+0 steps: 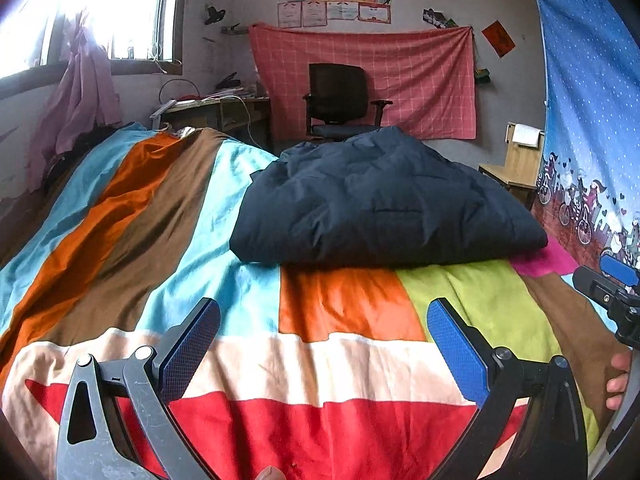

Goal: Fold large clothes

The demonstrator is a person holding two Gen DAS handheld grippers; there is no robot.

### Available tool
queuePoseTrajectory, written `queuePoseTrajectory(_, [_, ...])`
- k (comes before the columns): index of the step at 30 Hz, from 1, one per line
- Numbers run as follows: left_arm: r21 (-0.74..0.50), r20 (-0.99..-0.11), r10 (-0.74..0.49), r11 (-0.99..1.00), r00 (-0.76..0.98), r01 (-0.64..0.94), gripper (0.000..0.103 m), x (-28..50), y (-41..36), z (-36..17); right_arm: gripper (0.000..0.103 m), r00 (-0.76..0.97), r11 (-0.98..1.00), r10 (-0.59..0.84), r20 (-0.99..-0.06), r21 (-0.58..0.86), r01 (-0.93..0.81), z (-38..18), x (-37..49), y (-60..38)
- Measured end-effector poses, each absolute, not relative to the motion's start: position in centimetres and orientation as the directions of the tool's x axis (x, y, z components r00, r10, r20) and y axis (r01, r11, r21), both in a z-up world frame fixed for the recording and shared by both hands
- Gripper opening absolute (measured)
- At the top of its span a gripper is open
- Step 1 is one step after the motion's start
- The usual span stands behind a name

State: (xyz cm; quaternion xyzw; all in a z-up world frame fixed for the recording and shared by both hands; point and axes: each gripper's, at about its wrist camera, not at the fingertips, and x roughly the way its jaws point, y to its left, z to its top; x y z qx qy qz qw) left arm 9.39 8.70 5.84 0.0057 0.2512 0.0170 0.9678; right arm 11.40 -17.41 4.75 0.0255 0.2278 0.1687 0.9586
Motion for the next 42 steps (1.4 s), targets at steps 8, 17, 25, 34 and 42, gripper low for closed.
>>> queuePoseTrajectory(8, [0.026, -0.500, 0.028, 1.000, 0.866, -0.018, 0.101, 9.2, 8.3, 5.2, 0.103, 0.823, 0.939, 0.341, -0.454, 0.127, -0.319, 3.9, 11.3, -16.9])
queuePoseTrajectory(17, [0.035, -0.499, 0.027, 0.999, 0.866, -0.011, 0.102, 9.0, 8.2, 5.0, 0.103, 0.817, 0.937, 0.346, -0.462, 0.128, -0.325, 3.7, 11.3, -16.7])
queuePoseTrajectory(25, [0.040, -0.505, 0.033, 0.999, 0.863, -0.015, 0.102, 9.1, 8.1, 4.8, 0.103, 0.816, 0.937, 0.346, -0.463, 0.128, -0.324, 3.6, 11.4, -16.7])
queuePoseTrajectory(34, [0.042, -0.504, 0.035, 0.999, 0.863, -0.017, 0.102, 9.1, 8.0, 4.8, 0.103, 0.815, 0.937, 0.346, -0.465, 0.128, -0.325, 3.5, 11.3, -16.8])
queuePoseTrajectory(42, [0.043, -0.505, 0.036, 0.999, 0.862, -0.017, 0.102, 9.1, 8.1, 4.7, 0.103, 0.814, 0.937, 0.347, -0.465, 0.129, -0.326, 3.4, 11.3, -16.8])
